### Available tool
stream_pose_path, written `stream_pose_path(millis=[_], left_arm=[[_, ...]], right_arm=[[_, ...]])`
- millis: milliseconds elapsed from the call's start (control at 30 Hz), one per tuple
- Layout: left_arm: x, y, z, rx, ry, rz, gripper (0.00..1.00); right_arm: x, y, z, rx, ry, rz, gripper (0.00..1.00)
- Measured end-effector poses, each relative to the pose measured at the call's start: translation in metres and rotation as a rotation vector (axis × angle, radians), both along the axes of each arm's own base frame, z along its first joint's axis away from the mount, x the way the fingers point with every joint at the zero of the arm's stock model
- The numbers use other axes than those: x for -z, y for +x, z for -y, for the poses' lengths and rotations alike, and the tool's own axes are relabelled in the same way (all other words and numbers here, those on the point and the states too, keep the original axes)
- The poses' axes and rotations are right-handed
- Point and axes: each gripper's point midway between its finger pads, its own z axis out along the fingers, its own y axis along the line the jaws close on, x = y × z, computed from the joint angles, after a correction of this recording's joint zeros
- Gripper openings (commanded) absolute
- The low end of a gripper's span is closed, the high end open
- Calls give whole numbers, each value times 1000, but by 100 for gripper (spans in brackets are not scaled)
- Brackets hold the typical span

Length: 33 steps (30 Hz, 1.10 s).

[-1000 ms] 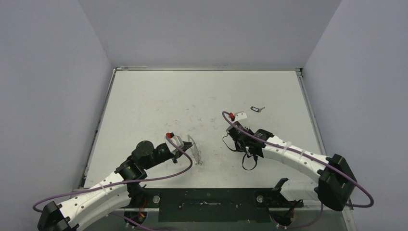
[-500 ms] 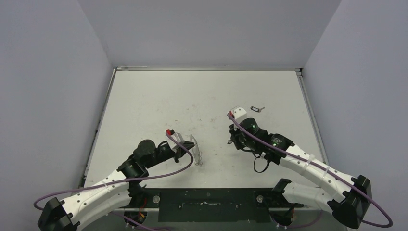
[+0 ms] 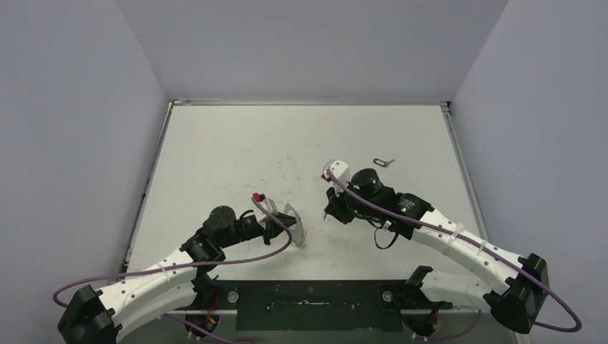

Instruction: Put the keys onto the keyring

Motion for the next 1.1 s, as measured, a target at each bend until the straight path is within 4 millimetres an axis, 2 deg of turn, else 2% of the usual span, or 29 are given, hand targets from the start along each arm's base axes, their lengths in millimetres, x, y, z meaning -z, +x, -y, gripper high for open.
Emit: stream_pose_path(millis=[300,600,833,1100], left_arm=[[3,7,16,33,-22,-3,0],[15,17,37,71,-38,-2,0],[23,16,42,98,-28,-4,0],[15,12,43,124,-31,-4,0]], right_arm=[[-3,-21,-17,-128,69,-46,0],[15,-34,-18,-155,83,-95,0],[14,-34,-20,-162,95,-89,0],[16,-33,-21,-184,81,-76,0]])
